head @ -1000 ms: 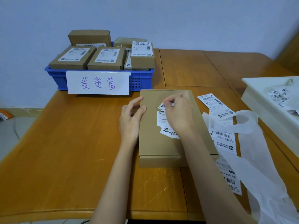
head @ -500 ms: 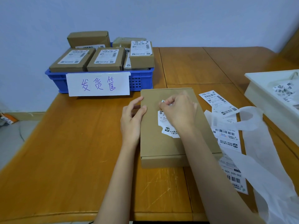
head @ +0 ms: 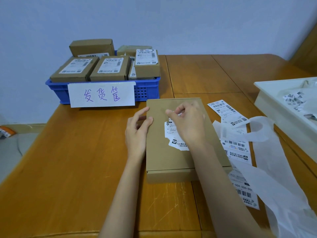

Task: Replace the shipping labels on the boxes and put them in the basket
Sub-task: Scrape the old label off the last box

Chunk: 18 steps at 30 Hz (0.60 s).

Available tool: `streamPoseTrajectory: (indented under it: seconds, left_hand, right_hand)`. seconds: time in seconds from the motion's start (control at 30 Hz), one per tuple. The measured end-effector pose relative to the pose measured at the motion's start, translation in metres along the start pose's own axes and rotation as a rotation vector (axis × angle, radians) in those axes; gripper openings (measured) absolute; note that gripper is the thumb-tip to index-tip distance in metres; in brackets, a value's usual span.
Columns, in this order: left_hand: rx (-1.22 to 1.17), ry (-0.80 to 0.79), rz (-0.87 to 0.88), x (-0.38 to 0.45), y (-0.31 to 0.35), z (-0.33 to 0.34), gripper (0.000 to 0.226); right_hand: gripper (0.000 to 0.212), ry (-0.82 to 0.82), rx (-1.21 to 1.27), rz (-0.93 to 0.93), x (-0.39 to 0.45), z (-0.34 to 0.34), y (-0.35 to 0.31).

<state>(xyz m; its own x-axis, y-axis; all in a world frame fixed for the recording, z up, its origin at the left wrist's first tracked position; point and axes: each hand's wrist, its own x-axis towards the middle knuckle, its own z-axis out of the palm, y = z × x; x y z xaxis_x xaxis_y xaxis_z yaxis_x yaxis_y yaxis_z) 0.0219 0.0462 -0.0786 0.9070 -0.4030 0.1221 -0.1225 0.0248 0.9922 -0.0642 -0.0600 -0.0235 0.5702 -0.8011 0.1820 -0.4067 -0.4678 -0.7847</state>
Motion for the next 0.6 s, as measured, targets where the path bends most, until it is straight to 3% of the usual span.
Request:
streamPoseTrajectory:
  seconds: [0.07, 0.13, 0.27, 0.6]
  left_hand:
    - [-0.001, -0.004, -0.002, 0.000, 0.000, 0.000, 0.030]
    - [0.000, -0.005, 0.001, -0.001, 0.000, -0.001, 0.031]
    - [-0.002, -0.008, -0.003, -0.001, 0.000, -0.001, 0.031]
    - [0.006, -0.018, 0.012, 0.000, -0.001, -0.002, 0.031]
  right_hand:
    - [0.037, 0.074, 0.085, 0.005, 0.000, -0.003, -0.001]
    - [0.028, 0.112, 0.069, -0.013, 0.003, -0.004, 0.003]
    - [0.031, -0.005, -0.151, -0.085, 0.006, 0.004, 0.009]
    - [0.009, 0.005, -0.170, -0.133, 0.007, 0.005, 0.007]
